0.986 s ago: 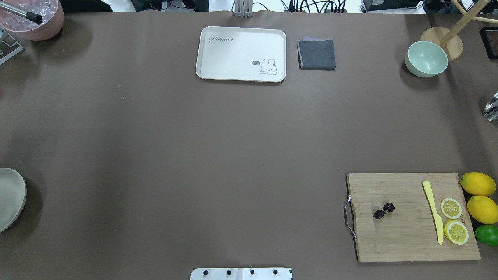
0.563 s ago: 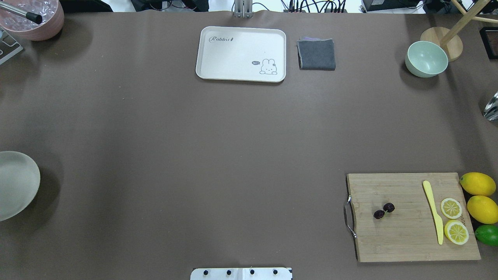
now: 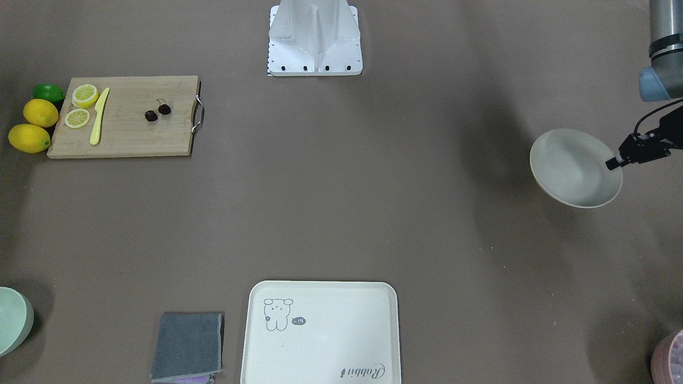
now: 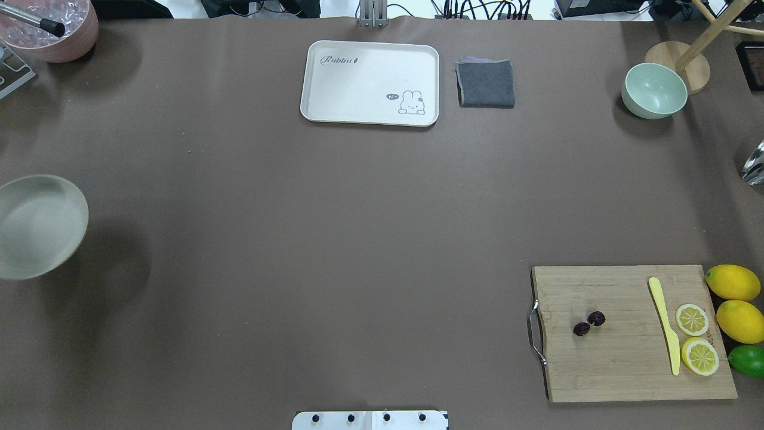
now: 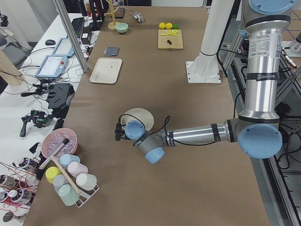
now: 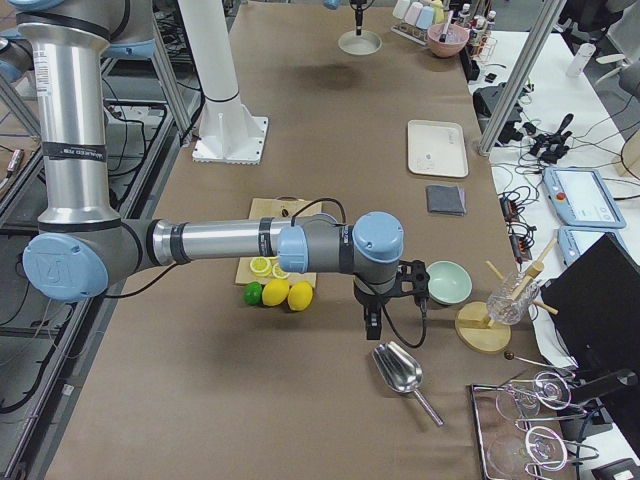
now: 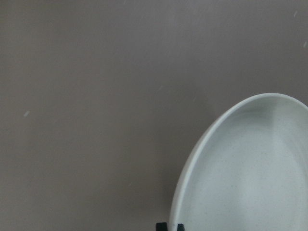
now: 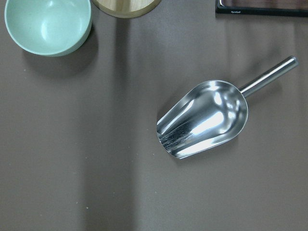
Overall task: Place red cherry on plate
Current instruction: 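Grasp the white plate rim with the left gripper and slide it toward table center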
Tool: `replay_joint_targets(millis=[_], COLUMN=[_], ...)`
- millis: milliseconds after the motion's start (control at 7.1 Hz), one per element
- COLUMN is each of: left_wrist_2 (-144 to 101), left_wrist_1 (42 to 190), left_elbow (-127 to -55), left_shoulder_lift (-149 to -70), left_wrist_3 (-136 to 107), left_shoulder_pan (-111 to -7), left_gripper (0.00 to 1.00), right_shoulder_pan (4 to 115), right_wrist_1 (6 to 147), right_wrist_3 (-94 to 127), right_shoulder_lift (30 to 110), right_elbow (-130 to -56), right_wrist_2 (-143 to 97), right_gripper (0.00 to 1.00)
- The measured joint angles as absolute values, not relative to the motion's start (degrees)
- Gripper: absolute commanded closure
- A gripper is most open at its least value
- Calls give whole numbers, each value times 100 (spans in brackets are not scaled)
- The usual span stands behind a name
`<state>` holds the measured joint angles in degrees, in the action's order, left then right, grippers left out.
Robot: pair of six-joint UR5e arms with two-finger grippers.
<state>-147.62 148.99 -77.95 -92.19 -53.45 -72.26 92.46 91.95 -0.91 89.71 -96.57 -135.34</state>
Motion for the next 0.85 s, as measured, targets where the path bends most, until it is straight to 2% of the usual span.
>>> replay_joint_targets(millis=[563, 845], left_wrist_2=[-12949, -11950], left_wrist_1=[14826, 13965], left_elbow=[-8651, -9103], left_shoulder_lift=[-10231, -10829], left_wrist_3=[-8360, -9119], left_shoulder_pan=[-5373, -4435], left_gripper=[100, 100], right_shoulder_pan=[9244, 9230], right_wrist_1=[9185, 9181], right_wrist_3=[-105, -117], right_shoulder_lift=[8969, 8972], right_elbow=[-9767, -9831], right_wrist_2=[-13632, -13731], right_gripper=[0, 0])
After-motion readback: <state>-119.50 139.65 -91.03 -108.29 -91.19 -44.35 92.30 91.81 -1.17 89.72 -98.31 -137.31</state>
